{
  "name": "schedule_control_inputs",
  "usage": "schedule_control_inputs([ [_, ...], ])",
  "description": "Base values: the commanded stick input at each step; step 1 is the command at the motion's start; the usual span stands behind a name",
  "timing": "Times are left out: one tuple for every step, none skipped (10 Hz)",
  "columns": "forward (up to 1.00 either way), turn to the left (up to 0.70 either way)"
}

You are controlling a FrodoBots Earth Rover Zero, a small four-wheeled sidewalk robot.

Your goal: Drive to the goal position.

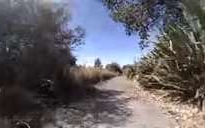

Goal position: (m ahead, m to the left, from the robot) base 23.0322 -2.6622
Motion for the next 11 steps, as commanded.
schedule_control_inputs([
  [0.85, -0.31],
  [0.85, -0.16],
  [0.85, -0.01],
  [0.85, 0.0],
  [0.85, 0.0],
  [0.85, 0.0],
  [0.85, 0.0],
  [0.85, 0.0],
  [0.85, 0.0],
  [0.85, 0.0],
  [0.85, 0.0],
])
